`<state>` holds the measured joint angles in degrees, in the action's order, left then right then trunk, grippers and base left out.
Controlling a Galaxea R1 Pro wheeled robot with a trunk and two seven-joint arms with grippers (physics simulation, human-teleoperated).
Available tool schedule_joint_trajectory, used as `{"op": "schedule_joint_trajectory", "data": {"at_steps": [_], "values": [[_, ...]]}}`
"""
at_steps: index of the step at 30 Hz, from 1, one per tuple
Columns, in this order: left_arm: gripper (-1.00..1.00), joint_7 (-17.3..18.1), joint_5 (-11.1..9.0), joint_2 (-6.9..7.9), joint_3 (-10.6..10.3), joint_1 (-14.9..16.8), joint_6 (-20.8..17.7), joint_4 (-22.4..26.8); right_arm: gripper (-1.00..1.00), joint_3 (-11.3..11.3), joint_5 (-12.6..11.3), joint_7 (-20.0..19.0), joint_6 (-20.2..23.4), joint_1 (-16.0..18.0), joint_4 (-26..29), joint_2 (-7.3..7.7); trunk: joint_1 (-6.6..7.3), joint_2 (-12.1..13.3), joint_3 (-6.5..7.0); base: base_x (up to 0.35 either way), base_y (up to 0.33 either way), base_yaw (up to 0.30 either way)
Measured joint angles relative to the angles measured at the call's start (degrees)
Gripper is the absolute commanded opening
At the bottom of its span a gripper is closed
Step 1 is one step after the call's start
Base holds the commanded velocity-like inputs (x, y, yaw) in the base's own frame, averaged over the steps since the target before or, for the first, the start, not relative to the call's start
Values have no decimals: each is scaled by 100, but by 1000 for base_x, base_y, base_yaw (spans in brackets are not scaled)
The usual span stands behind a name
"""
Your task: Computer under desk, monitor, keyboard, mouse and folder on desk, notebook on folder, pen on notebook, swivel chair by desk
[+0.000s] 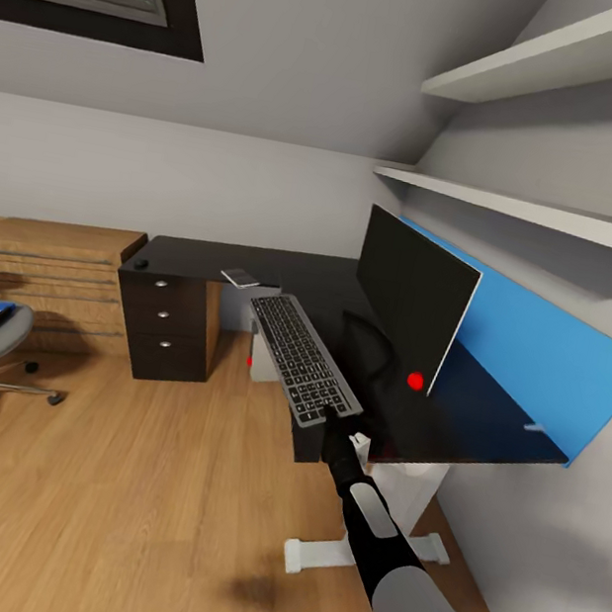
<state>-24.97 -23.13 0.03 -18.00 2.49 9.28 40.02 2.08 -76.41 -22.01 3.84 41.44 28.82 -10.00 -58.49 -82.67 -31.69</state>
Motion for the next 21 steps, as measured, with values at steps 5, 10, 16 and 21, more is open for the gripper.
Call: {"op": "schedule_joint_trajectory", "data": {"at_steps": [5, 10, 16, 21], "values": [[100, 0, 0, 0, -1, 0, 0, -1, -100, 0, -4, 20, -27, 0, -6, 0, 0, 0, 0, 307, 130, 0], [100, 0, 0, 0, -2, 0, -4, -1, -100, -10, 7, 211, -41, 0, -4, 0, 0, 0, 0, 322, 24, 0], [100, 6, -7, 0, -7, 0, -16, -1, -100, -25, 4, 439, -173, 0, 3, 0, -2, 0, 0, 129, 3, 0], [100, 9, -16, 0, -9, 0, -24, -1, -100, -54, -11, 572, -513, 0, 3, 0, -3, 0, 0, 15, 0, 0]]}}
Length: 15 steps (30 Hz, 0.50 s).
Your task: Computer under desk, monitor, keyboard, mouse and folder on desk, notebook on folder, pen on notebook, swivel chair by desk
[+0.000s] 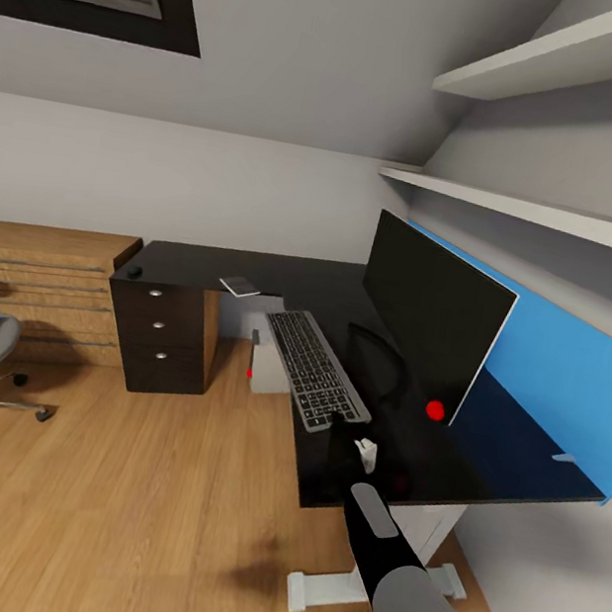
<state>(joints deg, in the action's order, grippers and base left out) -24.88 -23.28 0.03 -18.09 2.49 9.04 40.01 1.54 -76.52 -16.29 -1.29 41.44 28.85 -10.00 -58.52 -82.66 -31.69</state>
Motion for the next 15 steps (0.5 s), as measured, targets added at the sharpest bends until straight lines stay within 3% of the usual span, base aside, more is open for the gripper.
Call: {"op": "schedule_joint_trajectory", "data": {"at_steps": [3, 6, 9, 15], "values": [[100, 0, 0, 0, -1, 0, -1, 0, -100, 8, -16, 101, -227, -1, -2, 0, 0, 0, 0, 3, 0, 0], [100, 0, 5, 0, -1, 0, -2, 1, -100, 17, -36, 359, -775, -2, -49, 1, 0, 0, 0, 0, 0, 0], [100, 0, 11, 0, -1, 0, -2, 1, -100, 46, -47, 879, -1503, -2, -88, 1, 0, 0, 0, 0, 0, 0], [100, 1, 15, -8, -2, 0, -1, 0, -100, 112, -22, 1018, -1631, 1, -74, 0, 0, 0, 0, 0, 0, 0]]}}
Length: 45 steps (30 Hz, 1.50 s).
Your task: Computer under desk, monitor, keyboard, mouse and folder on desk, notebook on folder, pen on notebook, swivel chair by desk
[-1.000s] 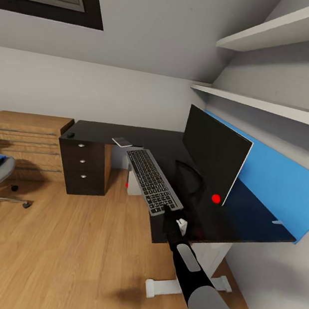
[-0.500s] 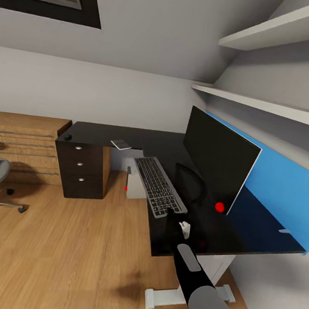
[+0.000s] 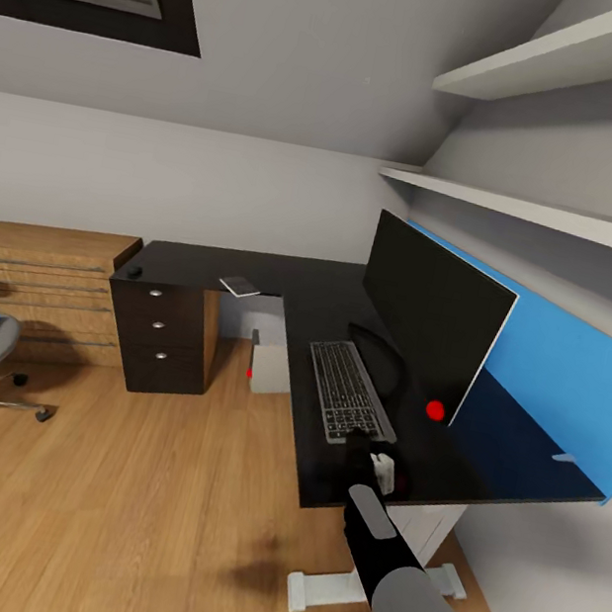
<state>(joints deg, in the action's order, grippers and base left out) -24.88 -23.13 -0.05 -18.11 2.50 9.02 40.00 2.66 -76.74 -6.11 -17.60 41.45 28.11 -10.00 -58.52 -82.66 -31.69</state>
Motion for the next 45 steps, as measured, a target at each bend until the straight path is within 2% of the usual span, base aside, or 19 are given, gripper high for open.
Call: {"op": "schedule_joint_trajectory", "data": {"at_steps": [10, 34, 42, 43, 45], "values": [[100, 0, 0, -1, 2, 0, 6, 1, -100, 81, -6, -11, 54, 1, -18, 0, 2, 0, 0, 86, 71, 0], [100, 0, -13, -1, 1, 0, 2, 1, -100, 74, -68, -32, 63, -2, -9, 0, 1, 0, 0, 103, 83, 0], [100, 2, -16, -1, 0, 0, 1, -1, -100, 66, -327, -31, 61, -1, -9, 0, 2, 0, 0, 67, 14, 0], [100, 6, -17, -1, 1, 0, 0, -2, -100, 54, -561, -34, 63, 0, -11, 0, 2, 0, 0, 94, 0, 0], [100, 8, -16, -6, 0, 0, 0, -2, -100, 61, -747, -34, 63, -1, -10, 0, 1, 0, 0, 36, 0, 0]]}}
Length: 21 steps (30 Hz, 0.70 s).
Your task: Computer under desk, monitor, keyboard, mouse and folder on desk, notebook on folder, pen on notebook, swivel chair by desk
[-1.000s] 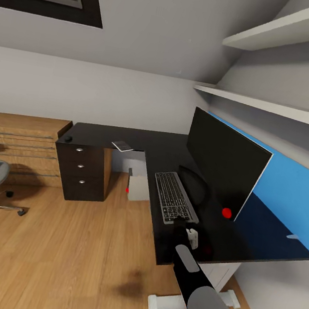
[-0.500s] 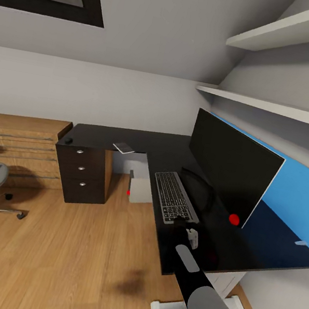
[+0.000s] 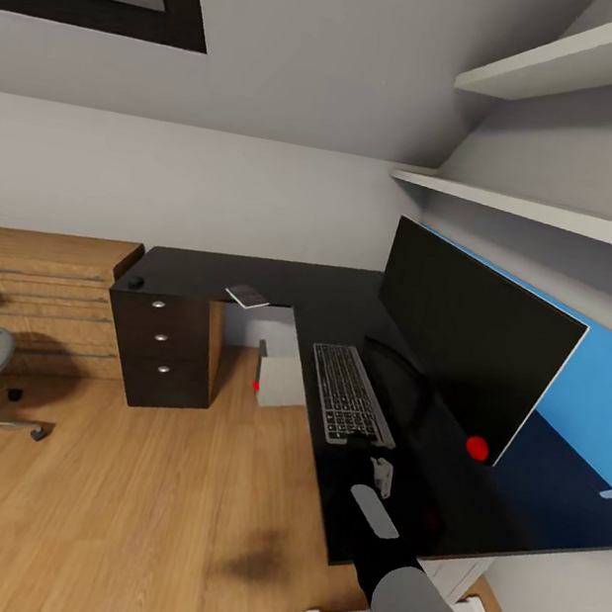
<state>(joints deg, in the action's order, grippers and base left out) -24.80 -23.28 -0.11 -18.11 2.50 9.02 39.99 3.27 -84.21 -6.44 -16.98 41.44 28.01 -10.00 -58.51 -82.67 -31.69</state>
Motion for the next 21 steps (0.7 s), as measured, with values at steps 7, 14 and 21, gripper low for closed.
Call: {"op": "schedule_joint_trajectory", "data": {"at_steps": [7, 14, 21], "values": [[100, 1, -1, 3, 0, 0, 1, 1, -100, 17, -124, 16, 141, 1, 3, 0, 0, 0, 0, 93, 0, 0], [100, -7, 1, 5, 0, 0, 3, 0, -100, 15, -105, 33, 234, 4, 13, 0, 1, 0, 0, 167, 0, 0], [100, -8, 6, -2, 0, 0, 9, 1, -100, 14, -109, 34, 238, 7, 12, 0, 2, 0, 0, 178, 0, 0]]}}
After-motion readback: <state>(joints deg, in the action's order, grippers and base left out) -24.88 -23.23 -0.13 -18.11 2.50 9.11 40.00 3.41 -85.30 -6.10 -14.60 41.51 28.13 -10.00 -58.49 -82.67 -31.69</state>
